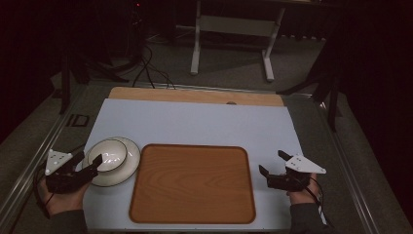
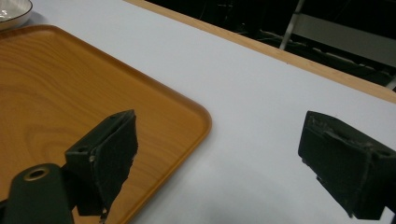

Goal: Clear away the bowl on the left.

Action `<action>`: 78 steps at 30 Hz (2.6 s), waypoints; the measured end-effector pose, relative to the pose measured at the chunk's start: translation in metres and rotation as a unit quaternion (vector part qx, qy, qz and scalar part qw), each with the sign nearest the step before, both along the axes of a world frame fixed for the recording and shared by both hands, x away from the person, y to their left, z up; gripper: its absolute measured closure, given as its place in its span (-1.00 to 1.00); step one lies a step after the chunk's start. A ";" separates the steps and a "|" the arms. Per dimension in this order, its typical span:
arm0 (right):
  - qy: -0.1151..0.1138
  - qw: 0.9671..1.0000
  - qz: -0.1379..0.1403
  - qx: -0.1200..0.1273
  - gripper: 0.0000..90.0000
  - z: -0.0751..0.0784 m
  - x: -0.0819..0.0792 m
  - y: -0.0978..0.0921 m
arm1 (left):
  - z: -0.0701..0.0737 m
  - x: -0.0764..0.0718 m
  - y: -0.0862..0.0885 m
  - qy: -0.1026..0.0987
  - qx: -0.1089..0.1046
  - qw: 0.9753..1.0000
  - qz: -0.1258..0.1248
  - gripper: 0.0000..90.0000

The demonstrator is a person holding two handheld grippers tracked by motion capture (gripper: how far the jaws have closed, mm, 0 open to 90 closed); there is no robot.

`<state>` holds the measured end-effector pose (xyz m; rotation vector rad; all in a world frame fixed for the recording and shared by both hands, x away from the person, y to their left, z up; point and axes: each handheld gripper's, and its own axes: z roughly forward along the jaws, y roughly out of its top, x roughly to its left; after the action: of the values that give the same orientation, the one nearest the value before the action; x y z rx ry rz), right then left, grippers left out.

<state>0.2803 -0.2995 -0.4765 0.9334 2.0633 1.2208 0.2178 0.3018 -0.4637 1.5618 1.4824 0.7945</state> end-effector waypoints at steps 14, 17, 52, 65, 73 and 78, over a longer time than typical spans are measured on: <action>-0.012 1.000 0.012 -0.002 -0.75 0.002 -0.001 0.001 | -0.002 0.012 0.003 0.004 0.013 1.000 0.005 -0.14; -0.014 1.000 0.013 -0.003 -0.74 0.002 -0.001 0.001 | -0.004 0.015 0.004 0.008 0.016 1.000 0.009 -0.14; -0.028 1.000 0.003 0.004 -0.74 0.005 -0.001 -0.002 | -0.035 0.047 0.023 0.105 0.004 0.992 0.063 -0.05; -0.031 1.000 0.004 0.007 -0.74 0.006 -0.002 -0.003 | -0.046 0.062 0.026 0.176 -0.035 0.983 0.039 0.22; -0.031 0.999 0.005 0.005 -0.74 0.006 -0.002 -0.003 | -0.049 0.066 0.031 0.206 -0.082 0.975 0.022 0.34; -0.031 0.999 0.006 0.006 -0.74 0.006 -0.002 -0.003 | -0.051 0.067 0.032 0.219 -0.102 0.970 0.017 0.42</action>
<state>0.2783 -0.3028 -0.4705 0.8792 2.0167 1.2544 0.2844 0.3336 -0.5144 1.6207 1.8447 0.3070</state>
